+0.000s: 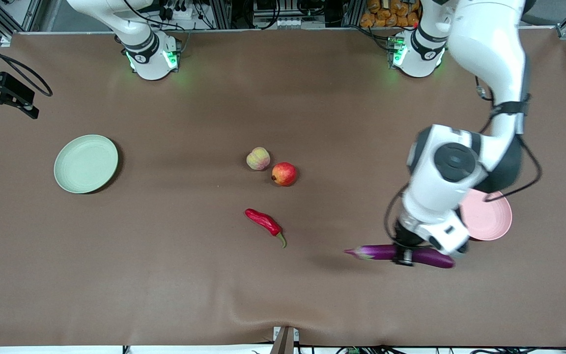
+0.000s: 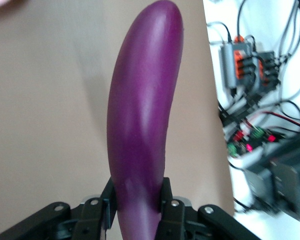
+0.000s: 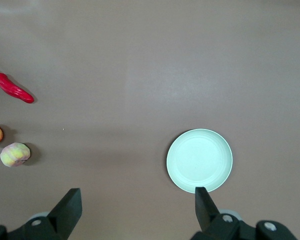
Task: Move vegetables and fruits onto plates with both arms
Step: 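Carry the eggplant with the left gripper toward the pink plate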
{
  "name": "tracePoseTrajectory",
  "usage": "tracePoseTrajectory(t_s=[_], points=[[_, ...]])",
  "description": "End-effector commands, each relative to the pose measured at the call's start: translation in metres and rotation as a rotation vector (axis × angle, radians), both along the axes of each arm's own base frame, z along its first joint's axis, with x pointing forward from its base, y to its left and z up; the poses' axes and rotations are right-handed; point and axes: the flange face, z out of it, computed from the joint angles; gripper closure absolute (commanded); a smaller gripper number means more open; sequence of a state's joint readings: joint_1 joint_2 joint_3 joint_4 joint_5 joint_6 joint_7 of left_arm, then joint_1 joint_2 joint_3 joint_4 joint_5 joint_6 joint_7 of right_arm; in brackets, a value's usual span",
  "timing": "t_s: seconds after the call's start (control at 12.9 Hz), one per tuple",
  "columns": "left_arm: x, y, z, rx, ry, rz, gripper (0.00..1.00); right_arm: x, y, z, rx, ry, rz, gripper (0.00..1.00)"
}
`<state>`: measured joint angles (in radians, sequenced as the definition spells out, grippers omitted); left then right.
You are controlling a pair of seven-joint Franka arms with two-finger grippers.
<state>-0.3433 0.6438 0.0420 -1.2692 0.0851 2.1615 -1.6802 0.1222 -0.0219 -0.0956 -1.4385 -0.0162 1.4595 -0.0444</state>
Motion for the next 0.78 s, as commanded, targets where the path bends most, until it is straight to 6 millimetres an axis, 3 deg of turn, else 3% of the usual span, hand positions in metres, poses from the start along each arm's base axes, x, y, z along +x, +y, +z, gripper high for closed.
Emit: tracePoseTrajectory(t_s=[0.0,0.16,0.47,0.7], points=[[-0.006,0.019,-0.015,0.066,0.072,-0.159,1.0,0.001,0.0,0.004,0.014,-0.01,0.011,0.0],[-0.004,0.042,-0.027,0.101,0.108,-0.257,1.0,0.002,-0.003,0.003,0.012,-0.011,0.006,0.0],[-0.023,0.054,-0.08,0.177,0.287,-0.638,1.0,0.011,0.001,-0.011,-0.002,0.017,0.011,0.0],[-0.033,0.092,-0.085,0.185,0.404,-0.783,1.0,0.024,0.008,-0.039,-0.008,0.087,0.023,0.0]])
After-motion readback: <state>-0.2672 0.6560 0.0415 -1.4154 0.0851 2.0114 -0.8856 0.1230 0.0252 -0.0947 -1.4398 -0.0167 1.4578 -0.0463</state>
